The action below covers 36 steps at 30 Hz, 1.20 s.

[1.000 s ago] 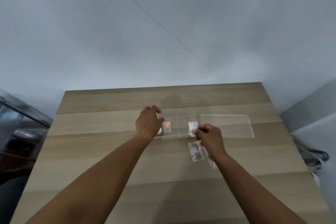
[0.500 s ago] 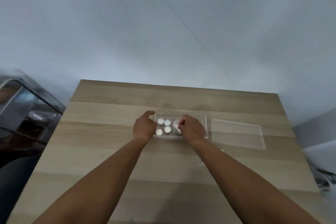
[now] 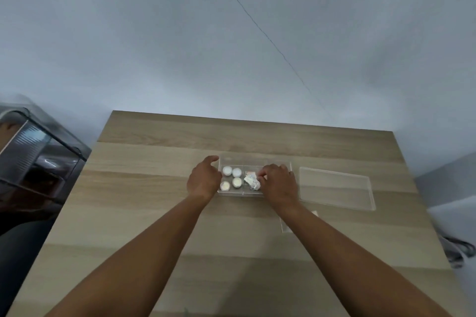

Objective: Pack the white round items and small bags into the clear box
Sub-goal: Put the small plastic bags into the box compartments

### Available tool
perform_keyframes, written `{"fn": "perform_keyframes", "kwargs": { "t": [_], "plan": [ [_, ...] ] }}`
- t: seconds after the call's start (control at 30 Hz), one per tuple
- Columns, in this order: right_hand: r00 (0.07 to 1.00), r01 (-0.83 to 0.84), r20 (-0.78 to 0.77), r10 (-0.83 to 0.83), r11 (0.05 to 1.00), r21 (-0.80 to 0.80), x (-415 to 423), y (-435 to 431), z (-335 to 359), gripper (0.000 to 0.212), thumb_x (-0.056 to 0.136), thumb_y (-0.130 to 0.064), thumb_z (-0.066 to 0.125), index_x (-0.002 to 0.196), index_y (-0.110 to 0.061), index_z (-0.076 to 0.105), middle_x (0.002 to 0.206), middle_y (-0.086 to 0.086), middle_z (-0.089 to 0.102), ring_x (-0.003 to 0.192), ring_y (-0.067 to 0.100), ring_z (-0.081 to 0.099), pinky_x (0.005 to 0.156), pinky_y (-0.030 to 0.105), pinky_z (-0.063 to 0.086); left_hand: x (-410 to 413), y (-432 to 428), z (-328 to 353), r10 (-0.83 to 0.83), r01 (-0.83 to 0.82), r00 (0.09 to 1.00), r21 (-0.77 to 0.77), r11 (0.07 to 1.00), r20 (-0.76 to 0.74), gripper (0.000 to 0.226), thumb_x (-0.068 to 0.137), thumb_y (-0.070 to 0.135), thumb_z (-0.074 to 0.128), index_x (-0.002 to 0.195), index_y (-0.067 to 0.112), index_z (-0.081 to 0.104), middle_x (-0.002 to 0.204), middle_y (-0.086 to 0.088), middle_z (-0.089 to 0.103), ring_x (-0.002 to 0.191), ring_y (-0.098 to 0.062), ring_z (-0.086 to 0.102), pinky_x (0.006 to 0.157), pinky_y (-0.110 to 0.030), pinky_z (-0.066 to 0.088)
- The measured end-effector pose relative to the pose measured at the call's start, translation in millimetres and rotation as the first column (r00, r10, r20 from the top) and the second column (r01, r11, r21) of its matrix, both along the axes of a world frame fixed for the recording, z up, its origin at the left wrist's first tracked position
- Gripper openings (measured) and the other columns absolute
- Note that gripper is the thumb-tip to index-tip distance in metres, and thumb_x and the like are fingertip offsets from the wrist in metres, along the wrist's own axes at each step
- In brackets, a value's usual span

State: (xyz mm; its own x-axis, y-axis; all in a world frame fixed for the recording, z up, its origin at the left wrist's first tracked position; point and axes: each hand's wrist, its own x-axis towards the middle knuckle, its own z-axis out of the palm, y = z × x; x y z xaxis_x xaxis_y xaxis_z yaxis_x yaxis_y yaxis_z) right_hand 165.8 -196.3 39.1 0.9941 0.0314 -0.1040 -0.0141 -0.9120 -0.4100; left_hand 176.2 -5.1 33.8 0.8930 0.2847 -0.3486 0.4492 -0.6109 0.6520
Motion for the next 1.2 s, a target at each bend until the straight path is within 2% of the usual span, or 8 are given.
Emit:
{"fn": "perform_keyframes", "kwargs": {
  "t": [0.13,0.33,0.5,0.63,0.73,0.83,0.97,1.2],
  "plan": [
    [0.981,0.13,0.111,-0.161,0.96,0.246,-18.2,-23.2,11.9,0.006,0.086,-0.023,0.061,0.083,-0.022,0.066,0.086,-0.004,0.067,0.085,0.018,0.057,0.078,0.035,0.045,-7.7,-5.8,11.8,-0.003,-0.006,0.987,0.051,0.999,0.163,0.037,0.087,0.027,0.062,0.124,0.032,0.058,0.12,-0.001,0.057,0.103,-0.019,0.062,0.083,-0.032,0.049],
    [0.899,0.408,-0.024,-0.437,0.817,0.407,-56.6,-83.6,8.7,0.009,0.087,-0.024,0.062,0.087,-0.02,0.069,0.085,0.0,0.071,0.078,0.014,0.063,0.065,0.022,0.041,-34.2,-46.0,36.8,-0.17,0.183,0.949,-0.023,0.983,0.264,0.008,0.087,0.033,0.061,0.09,0.033,0.069,0.082,0.011,0.065,0.074,-0.005,0.061,0.066,-0.025,0.047],
    [0.832,0.555,-0.191,-0.521,0.782,0.284,-82.5,-116.9,-9.7,0.015,0.083,-0.021,0.065,0.094,-0.013,0.072,0.097,0.007,0.073,0.082,0.018,0.062,0.071,0.024,0.038,-66.7,-86.8,24.1,-0.377,0.389,0.909,-0.035,0.921,0.18,0.01,0.085,0.036,0.065,0.084,0.028,0.071,0.074,0.015,0.065,0.073,-0.003,0.063,0.062,-0.017,0.043],
    [0.781,0.606,-0.286,-0.556,0.786,0.127,-96.3,-123.2,-20.1,0.035,0.075,-0.032,0.072,0.106,-0.016,0.068,0.112,0.014,0.066,0.109,0.032,0.056,0.087,0.034,0.044,-80.7,-112.0,4.5,-0.421,0.422,0.907,-0.053,0.905,0.03,0.014,0.082,0.039,0.065,0.084,0.027,0.071,0.082,0.008,0.07,0.081,-0.01,0.066,0.069,-0.026,0.047],
    [0.781,0.582,-0.304,-0.545,0.812,0.041,-104.7,-121.1,-20.7,0.044,0.075,-0.037,0.07,0.113,-0.015,0.062,0.118,0.015,0.056,0.114,0.034,0.047,0.091,0.038,0.042,-80.3,-128.3,-11.0,-0.399,0.399,0.916,-0.019,0.917,-0.04,0.025,0.074,0.048,0.062,0.07,0.024,0.059,0.084,-0.003,0.069,0.081,-0.021,0.065,0.068,-0.032,0.05],
    [0.788,0.553,-0.302,-0.537,0.832,-0.037,-110.6,-116.3,-24.6,0.049,0.075,-0.045,0.068,0.112,-0.013,0.061,0.117,0.014,0.055,0.113,0.033,0.046,0.088,0.039,0.043,-79.4,-140.2,-22.0,-0.355,0.364,0.93,0.095,0.927,-0.091,0.047,0.071,0.059,0.061,0.094,0.018,0.067,0.106,-0.006,0.067,0.099,-0.026,0.062,0.081,-0.039,0.053],
    [0.777,0.574,-0.263,-0.572,0.815,-0.077,-114.8,-110.8,-29.0,0.054,0.072,-0.046,0.069,0.112,-0.011,0.059,0.117,0.013,0.053,0.112,0.032,0.046,0.087,0.04,0.045,-87.8,-150.5,-26.1,-0.317,0.339,0.939,0.192,0.921,-0.138,0.062,0.076,0.057,0.065,0.119,0.014,0.056,0.124,-0.008,0.057,0.116,-0.029,0.053,0.091,-0.043,0.05],
    [0.753,0.597,-0.291,-0.59,0.798,-0.074,-121.8,-112.4,-32.1,0.05,0.071,-0.047,0.068,0.107,-0.013,0.062,0.115,0.011,0.057,0.112,0.031,0.048,0.087,0.04,0.046,-90.1,-155.8,-27.2,-0.31,0.333,0.938,0.154,0.93,-0.156,0.033,0.082,0.035,0.067,0.112,0.022,0.063,0.125,-0.007,0.051,0.119,-0.028,0.048,0.094,-0.041,0.046]
  ]
}}
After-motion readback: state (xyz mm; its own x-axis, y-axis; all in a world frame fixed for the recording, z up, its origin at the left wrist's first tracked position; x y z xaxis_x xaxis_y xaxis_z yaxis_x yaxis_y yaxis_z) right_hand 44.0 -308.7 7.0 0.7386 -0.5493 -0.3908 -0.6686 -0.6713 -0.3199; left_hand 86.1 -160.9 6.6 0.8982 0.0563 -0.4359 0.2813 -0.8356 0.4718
